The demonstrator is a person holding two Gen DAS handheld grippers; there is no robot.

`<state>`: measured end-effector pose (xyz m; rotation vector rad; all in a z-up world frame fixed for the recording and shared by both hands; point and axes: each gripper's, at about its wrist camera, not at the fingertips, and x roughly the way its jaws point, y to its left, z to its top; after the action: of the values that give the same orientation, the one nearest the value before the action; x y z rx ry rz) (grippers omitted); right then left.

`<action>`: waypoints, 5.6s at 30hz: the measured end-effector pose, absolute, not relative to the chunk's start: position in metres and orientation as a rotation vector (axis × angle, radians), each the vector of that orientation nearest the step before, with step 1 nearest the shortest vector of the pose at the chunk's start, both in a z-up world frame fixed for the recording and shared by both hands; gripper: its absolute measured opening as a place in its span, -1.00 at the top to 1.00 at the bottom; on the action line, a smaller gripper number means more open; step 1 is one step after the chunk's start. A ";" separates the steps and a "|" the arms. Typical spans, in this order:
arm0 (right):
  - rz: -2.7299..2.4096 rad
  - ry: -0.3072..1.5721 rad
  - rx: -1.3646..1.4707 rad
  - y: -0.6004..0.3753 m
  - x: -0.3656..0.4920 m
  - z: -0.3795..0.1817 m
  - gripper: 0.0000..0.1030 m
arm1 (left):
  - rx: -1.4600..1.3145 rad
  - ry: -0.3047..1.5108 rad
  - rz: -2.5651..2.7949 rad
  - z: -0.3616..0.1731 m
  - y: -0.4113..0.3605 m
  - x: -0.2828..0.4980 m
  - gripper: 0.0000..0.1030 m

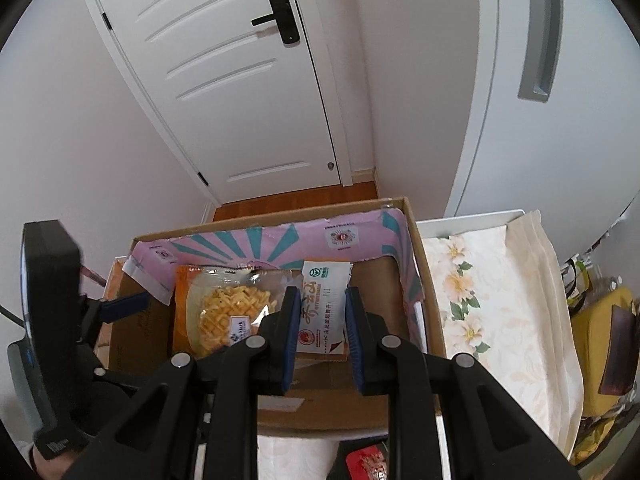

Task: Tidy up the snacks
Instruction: 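Lower the waffle packet into the box with the left tool while the right tool releases the small packet there, then withdraw both open tools from the box, then move the left tool toward the dark green packet on the table, then grasp the dark green packet with the left tool while the right tool grasps the red-and-black bag, then lift the dark green packet with the left tool while the right tool carries the red-and-black bag to the box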

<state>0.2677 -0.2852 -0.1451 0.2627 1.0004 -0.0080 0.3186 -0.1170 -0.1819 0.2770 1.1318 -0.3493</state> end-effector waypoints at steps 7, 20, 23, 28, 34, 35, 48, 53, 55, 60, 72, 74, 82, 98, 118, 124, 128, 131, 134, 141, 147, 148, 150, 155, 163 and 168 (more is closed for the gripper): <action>0.049 1.039 0.263 -0.284 0.263 -0.155 0.60 | 0.129 1.128 -0.283 -0.162 -0.076 0.301 -1.00; 0.210 1.138 0.216 -0.267 0.317 -0.186 0.40 | 0.080 1.092 -0.188 -0.149 -0.058 0.281 -0.99; 0.218 1.111 0.195 -0.267 0.312 -0.184 -0.91 | 0.066 1.084 -0.172 -0.146 -0.056 0.275 -0.99; 0.248 1.032 0.227 -0.277 0.292 -0.167 -0.99 | 0.044 1.062 -0.145 -0.137 -0.051 0.263 -0.99; 0.277 1.006 0.220 -0.283 0.275 -0.149 -0.99 | 0.020 1.011 -0.107 -0.117 -0.043 0.244 -0.99; 0.284 1.000 0.217 -0.284 0.273 -0.146 -0.99 | 0.016 1.001 -0.098 -0.113 -0.041 0.240 -0.99; 0.284 0.892 0.102 -0.278 0.211 -0.091 -0.99 | -0.002 0.893 -0.079 -0.067 -0.014 0.193 -1.00; 0.154 0.840 0.044 -0.270 0.180 -0.075 -0.99 | 0.008 0.880 -0.115 -0.061 0.004 0.176 -1.00; 0.135 0.828 0.028 -0.263 0.167 -0.070 -0.99 | 0.013 0.894 -0.129 -0.064 0.014 0.169 -1.00; 0.091 0.836 0.093 -0.257 0.141 -0.071 -0.99 | 0.030 0.921 -0.159 -0.076 0.033 0.152 -1.00; -0.039 0.880 0.199 -0.244 0.077 -0.111 -0.99 | 0.052 1.024 -0.274 -0.140 0.057 0.135 -1.00; -0.044 0.892 0.202 -0.242 0.071 -0.118 -0.99 | 0.046 1.041 -0.285 -0.151 0.057 0.136 -0.99; -0.019 0.942 0.229 -0.249 0.055 -0.158 -0.99 | 0.039 1.108 -0.283 -0.202 0.052 0.141 -0.96; 0.006 1.023 0.289 -0.271 0.064 -0.220 -0.99 | 0.172 1.223 -0.293 -0.282 0.039 0.182 -0.33; -0.002 1.071 0.310 -0.287 0.090 -0.234 -0.99 | 0.197 1.232 -0.316 -0.272 0.030 0.183 0.18; 0.011 1.092 0.275 -0.291 0.097 -0.237 -0.94 | 0.168 1.227 -0.310 -0.256 0.029 0.180 0.18; 0.027 1.120 0.248 -0.300 0.108 -0.245 -0.79 | 0.150 1.215 -0.310 -0.245 0.024 0.177 0.18; 0.068 1.166 0.269 -0.312 0.121 -0.259 -0.61 | 0.129 1.210 -0.312 -0.235 0.019 0.175 0.18; 0.110 1.197 0.309 -0.321 0.131 -0.273 -0.43 | 0.118 1.205 -0.316 -0.228 0.012 0.174 0.18; 0.184 1.200 0.270 -0.323 0.146 -0.279 -0.37 | 0.115 1.186 -0.326 -0.218 -0.002 0.173 0.18; 0.208 1.182 0.048 -0.300 0.146 -0.280 -0.16 | 0.108 1.170 -0.333 -0.213 -0.009 0.176 0.18; 0.220 1.176 0.050 -0.300 0.146 -0.280 -0.13 | 0.107 1.168 -0.335 -0.213 -0.010 0.176 0.18; 0.230 1.168 0.049 -0.301 0.145 -0.279 -0.11 | 0.106 1.148 -0.342 -0.211 -0.013 0.176 0.18; 0.241 1.155 0.073 -0.306 0.142 -0.278 -0.09 | 0.105 1.135 -0.346 -0.205 -0.017 0.176 0.18; 0.231 1.127 0.128 -0.315 0.128 -0.262 -0.09 | 0.097 1.111 -0.340 -0.189 -0.019 0.171 0.18; 0.225 1.098 0.159 -0.325 0.119 -0.238 -0.09 | 0.080 1.089 -0.332 -0.167 -0.019 0.161 0.18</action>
<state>0.1192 -0.3251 -0.2381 0.1594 1.0981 0.2251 0.1610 -0.0190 -0.1666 0.0798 1.0889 -0.3322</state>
